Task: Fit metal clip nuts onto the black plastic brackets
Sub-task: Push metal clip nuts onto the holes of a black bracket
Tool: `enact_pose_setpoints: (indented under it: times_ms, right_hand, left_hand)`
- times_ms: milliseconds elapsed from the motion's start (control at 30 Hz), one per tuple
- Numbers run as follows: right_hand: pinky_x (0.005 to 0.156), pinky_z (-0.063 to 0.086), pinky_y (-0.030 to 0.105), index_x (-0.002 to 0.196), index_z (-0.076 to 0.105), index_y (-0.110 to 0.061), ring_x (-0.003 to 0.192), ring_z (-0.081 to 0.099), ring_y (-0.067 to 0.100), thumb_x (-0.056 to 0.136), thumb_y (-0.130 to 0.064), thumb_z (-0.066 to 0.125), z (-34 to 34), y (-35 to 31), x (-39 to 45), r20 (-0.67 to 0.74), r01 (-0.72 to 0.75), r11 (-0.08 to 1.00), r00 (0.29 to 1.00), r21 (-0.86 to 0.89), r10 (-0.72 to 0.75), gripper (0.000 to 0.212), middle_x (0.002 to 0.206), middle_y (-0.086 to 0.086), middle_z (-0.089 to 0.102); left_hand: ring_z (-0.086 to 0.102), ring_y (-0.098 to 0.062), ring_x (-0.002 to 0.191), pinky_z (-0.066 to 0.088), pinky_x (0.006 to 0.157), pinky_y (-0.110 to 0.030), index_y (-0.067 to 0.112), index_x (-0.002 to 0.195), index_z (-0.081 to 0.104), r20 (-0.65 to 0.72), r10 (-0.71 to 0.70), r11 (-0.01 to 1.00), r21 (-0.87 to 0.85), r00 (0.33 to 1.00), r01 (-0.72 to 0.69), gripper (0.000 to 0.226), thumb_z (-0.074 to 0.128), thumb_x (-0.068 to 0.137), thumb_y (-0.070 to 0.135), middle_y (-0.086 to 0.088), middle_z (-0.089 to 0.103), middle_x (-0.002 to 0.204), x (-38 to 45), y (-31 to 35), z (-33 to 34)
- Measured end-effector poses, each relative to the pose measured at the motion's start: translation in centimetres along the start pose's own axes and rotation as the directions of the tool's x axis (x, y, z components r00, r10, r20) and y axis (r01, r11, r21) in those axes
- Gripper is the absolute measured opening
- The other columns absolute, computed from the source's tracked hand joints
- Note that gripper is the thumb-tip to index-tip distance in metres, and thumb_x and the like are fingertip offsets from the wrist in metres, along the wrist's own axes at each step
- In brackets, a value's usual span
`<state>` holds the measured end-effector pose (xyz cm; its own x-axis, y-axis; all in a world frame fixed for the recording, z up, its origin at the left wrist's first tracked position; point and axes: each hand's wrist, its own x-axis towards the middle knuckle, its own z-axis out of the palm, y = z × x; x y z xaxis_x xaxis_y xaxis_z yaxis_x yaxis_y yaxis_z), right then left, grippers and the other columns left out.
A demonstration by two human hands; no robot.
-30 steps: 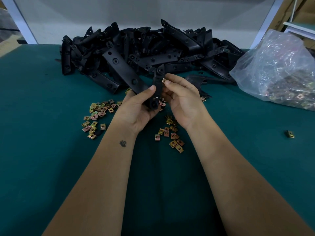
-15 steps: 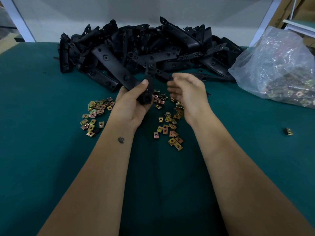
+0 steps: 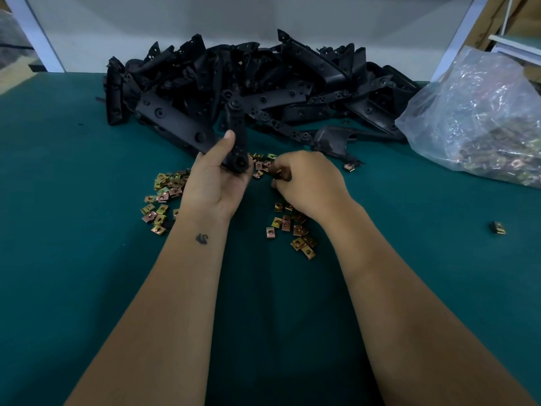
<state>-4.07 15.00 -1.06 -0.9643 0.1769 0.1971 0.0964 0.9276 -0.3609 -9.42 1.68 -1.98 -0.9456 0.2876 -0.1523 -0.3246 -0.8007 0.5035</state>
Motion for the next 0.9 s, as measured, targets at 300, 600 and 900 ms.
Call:
enact_pose_setpoints:
  times_ms: [300, 600, 900]
  right_hand:
    - [0.064, 0.049, 0.017, 0.098, 0.070, -0.013, 0.063, 0.061, 0.003, 0.086, 0.001, 0.068, -0.4, 0.3, 0.2, -0.093, -0.086, 0.621, 0.964, 0.779, 0.250, 0.018, 0.071, -0.004, 0.066]
    - [0.077, 0.056, 0.022, 0.103, 0.069, -0.002, 0.076, 0.065, 0.010, 0.098, 0.005, 0.049, -1.0, -0.1, 0.4, 0.013, -0.031, 0.065, 0.966, 0.997, 0.258, 0.021, 0.093, 0.006, 0.066]
    - [0.072, 0.055, 0.026, 0.098, 0.066, -0.015, 0.074, 0.065, 0.012, 0.102, -0.006, 0.048, -0.9, -0.5, 0.2, 0.008, -0.054, 0.148, 0.957, 0.987, 0.291, 0.020, 0.084, 0.003, 0.065]
  left_hand:
    - [0.056, -0.016, 0.077, 0.053, 0.061, -0.026, 0.007, 0.116, 0.049, 0.007, -0.013, 0.997, 0.073, 1.000, 0.012, 0.027, 0.063, 0.093, 0.006, -0.008, 0.057, 0.098, 0.2, -0.1, -0.2]
    - [0.067, -0.012, 0.071, 0.056, 0.066, -0.030, 0.014, 0.084, 0.055, 0.102, -0.088, 0.981, 0.179, 0.991, 0.069, 0.015, 0.063, 0.092, 0.004, 0.000, 0.071, 0.080, -0.5, -1.2, 0.4]
    - [0.070, -0.011, 0.071, 0.056, 0.065, -0.028, 0.014, 0.092, 0.057, 0.142, -0.125, 0.970, 0.224, 0.982, 0.091, 0.011, 0.060, 0.093, 0.003, 0.000, 0.073, 0.081, -0.8, -1.6, 0.7]
